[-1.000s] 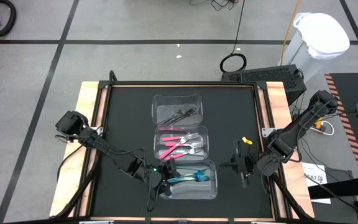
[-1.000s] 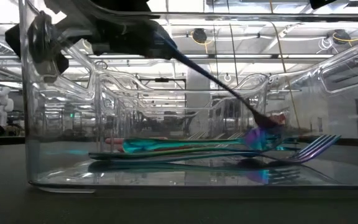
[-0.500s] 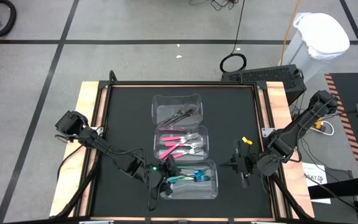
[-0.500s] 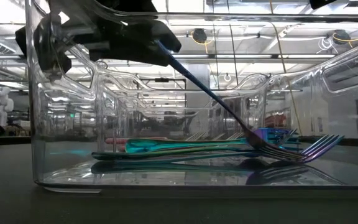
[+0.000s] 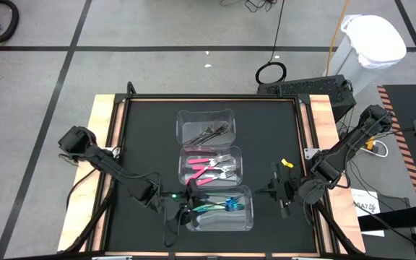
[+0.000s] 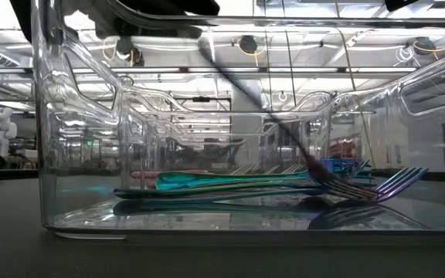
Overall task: Sort silverware by color (type)
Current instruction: Return to Home Position
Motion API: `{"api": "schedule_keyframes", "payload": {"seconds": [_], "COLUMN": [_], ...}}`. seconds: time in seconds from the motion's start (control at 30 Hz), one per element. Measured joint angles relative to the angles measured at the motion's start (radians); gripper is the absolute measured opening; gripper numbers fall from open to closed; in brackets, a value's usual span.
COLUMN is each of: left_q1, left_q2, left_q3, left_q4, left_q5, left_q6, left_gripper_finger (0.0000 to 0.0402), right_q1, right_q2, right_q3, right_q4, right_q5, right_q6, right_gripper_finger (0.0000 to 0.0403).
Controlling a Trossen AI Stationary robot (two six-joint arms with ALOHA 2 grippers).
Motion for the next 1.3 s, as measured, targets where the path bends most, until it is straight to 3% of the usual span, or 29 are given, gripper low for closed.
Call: {"api": "schedule_keyframes", "payload": {"seconds": [0.3,0.57,0.67,0.8,0.9,1.07,1.3], "left_q1": [-0.034,-0.111,-0.119,-0.107,-0.089,-0.071,-0.072], "left_q2": [-0.033,-0.175,-0.263,-0.396,-0.489,-0.607,-0.8], "left_q3": [0.0,0.0,0.0,0.0,0.0,-0.024,-0.271], "left_q4": [-0.002,-0.006,-0.064,-0.18,-0.241,-0.3,-0.129], "left_q5": [-0.104,-0.23,-0.226,-0.106,-0.04,-0.017,-0.017], "left_q6": [-0.047,-0.127,-0.192,-0.298,-0.361,-0.412,-0.416], "left_gripper_finger": [0.0201,0.0199,0.0198,0.0194,0.0173,0.0116,0.0024], "right_q1": [0.0,-0.011,-0.018,-0.03,-0.04,-0.063,-0.114], "right_q2": [0.0,0.0,-0.001,-0.014,-0.039,-0.101,-0.139], "right_q3": [0.0,0.0,-0.001,0.0,0.0,0.001,0.001], "right_q4": [0.0,0.03,0.069,0.092,0.093,0.082,0.064], "right_q5": [0.0,0.0,0.0,0.0,-0.001,-0.004,-0.136], "right_q6": [0.0,-0.03,-0.081,-0.152,-0.201,-0.279,-0.292], "right_gripper_finger": [0.0002,0.0002,0.0002,0.0002,0.0002,0.0002,0.0002]}}
